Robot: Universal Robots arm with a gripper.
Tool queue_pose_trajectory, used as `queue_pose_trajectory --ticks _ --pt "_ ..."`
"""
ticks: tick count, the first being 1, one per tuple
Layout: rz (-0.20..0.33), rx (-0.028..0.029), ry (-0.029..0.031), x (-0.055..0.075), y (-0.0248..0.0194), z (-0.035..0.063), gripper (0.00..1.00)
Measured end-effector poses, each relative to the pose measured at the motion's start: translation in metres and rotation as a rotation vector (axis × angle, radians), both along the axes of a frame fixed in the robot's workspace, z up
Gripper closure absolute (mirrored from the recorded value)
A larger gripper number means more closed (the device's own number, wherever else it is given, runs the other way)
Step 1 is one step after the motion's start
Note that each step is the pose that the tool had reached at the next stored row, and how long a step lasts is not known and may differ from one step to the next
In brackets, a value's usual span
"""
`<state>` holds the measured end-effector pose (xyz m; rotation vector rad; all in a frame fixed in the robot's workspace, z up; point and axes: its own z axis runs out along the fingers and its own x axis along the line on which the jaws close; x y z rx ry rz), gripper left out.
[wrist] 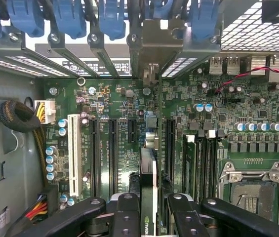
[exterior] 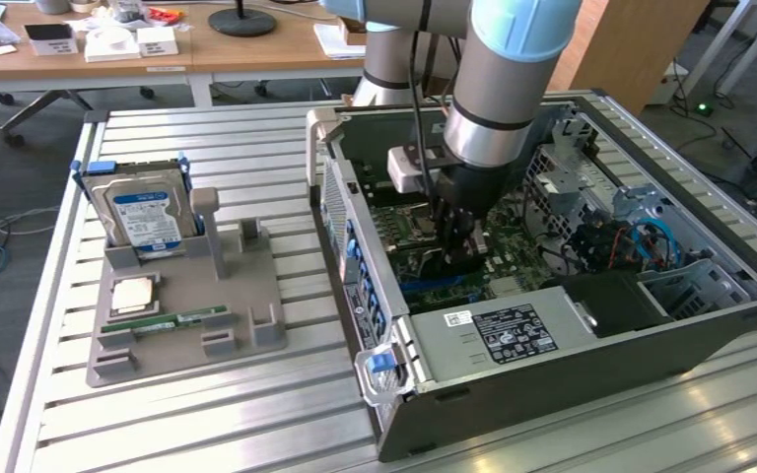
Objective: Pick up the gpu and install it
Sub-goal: 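Insert the gpu into the slot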
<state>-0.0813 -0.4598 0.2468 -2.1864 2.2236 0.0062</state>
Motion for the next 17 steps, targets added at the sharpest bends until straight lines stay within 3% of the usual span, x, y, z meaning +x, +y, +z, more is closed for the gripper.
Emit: queue_pose_trajectory --ticks 17 --pt "-0.002 -0.0001 0.0001 -0.0001 -0.0010 -0.0027 0.74"
